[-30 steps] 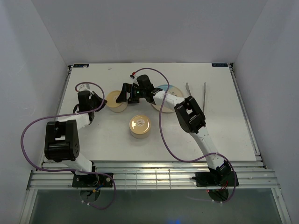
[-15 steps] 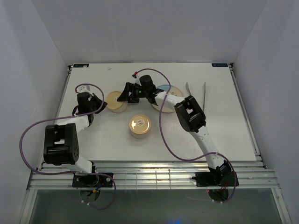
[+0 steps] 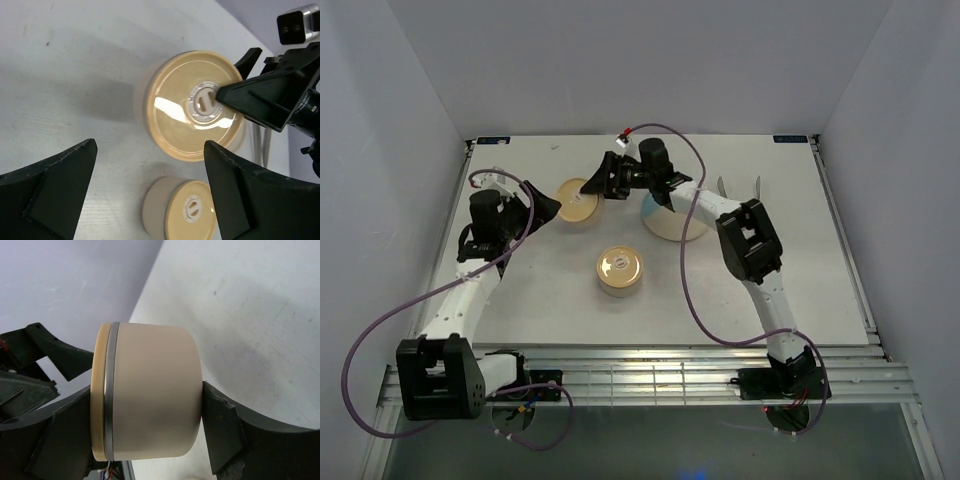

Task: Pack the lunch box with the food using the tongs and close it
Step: Pick up the packing box from the center of the board, then place the packing box into the packing box.

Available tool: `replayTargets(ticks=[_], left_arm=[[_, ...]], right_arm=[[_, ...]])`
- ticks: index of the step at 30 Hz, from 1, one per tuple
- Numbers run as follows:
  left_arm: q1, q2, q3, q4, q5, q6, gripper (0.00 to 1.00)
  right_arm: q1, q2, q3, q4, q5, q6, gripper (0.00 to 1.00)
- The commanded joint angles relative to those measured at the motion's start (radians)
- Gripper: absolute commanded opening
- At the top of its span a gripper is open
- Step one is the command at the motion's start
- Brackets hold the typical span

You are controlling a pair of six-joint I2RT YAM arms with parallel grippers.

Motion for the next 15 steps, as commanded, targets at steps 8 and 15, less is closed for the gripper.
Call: replayTargets(ticks=[8, 15], left_arm=[[0.001, -0.187, 0.079, -0.117, 0.200, -0.010, 0.98], [-0.028, -0.172, -0.005, -0.011, 0.382, -0.022, 0.98]], right_arm=[[-0.066, -0.568, -0.431, -0.041, -0.064, -0.104, 0.08], [-0.025, -0.741, -0.692, -0.018, -0.026, -0.120, 0.08]])
